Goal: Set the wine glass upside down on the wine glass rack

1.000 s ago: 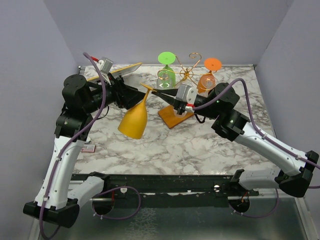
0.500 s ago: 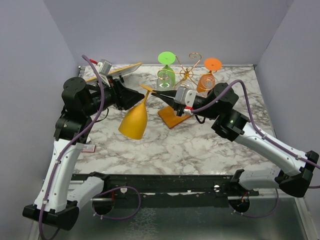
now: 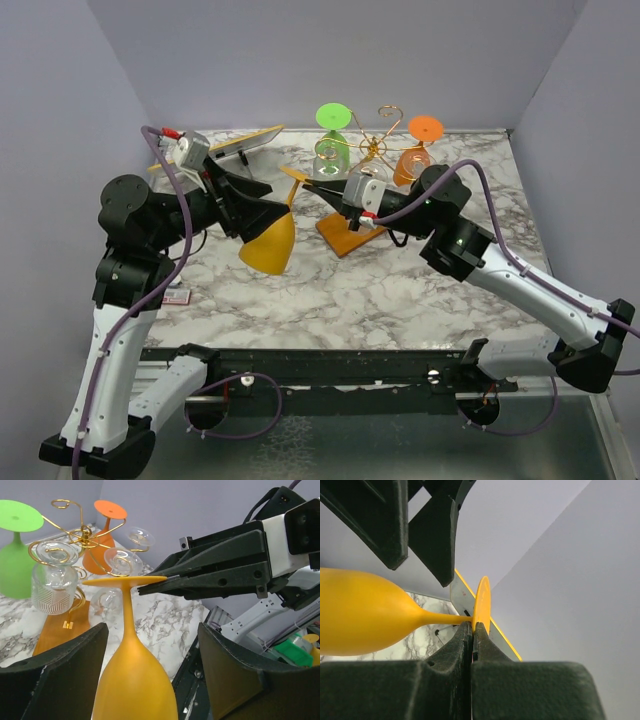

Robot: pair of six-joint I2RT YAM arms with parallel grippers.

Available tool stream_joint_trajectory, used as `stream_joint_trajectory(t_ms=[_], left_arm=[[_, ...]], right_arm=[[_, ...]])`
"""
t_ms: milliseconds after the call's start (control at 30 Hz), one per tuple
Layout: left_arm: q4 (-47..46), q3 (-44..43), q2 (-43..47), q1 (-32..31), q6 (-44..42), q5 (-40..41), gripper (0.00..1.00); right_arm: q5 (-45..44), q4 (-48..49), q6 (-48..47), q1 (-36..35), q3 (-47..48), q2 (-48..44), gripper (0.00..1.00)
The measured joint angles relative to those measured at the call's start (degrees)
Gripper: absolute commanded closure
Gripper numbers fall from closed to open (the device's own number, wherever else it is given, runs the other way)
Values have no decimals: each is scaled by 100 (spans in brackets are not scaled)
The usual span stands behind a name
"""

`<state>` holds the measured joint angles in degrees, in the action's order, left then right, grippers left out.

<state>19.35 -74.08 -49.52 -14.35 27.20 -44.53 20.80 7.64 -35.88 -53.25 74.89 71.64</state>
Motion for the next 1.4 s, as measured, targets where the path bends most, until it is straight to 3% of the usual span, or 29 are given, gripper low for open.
stream_joint_trajectory(t_ms=[100,400,667,767,800,867,967,1100,1167,1267,1400], left_arm=[[-131,42,-90,-2,85,-162,42],[-162,431,-514,-2,210,-422,64],[-345,656,-503,-2,144,-828,67],[-437,782,-503,-2,116,-1045,78],[-463,809,-503,-2,109,-1104,86],[-503,837,-503,-2,83,-1189,100],[-553,879,-505,11,92,-1200,100],[-651,986,-452,-2,-24,-1174,100],[-678,1071,-361,-2,-94,-1121,100],[-922,1268,-79,-2,-264,-951,100],[-1615,1655,533,-2,-481,-761,100]], right_arm=[[131,-15,33,0,2,17,99],[494,-170,94,0,90,136,99],[573,-175,251,7,101,234,99],[577,-179,310,9,101,275,96],[579,-186,328,9,101,291,95],[581,-203,358,9,101,315,90],[621,-216,446,7,101,317,75],[601,-175,809,7,127,317,45],[586,-271,1032,7,258,317,37],[525,-448,1436,9,573,304,30],[490,-474,2142,7,702,116,29]])
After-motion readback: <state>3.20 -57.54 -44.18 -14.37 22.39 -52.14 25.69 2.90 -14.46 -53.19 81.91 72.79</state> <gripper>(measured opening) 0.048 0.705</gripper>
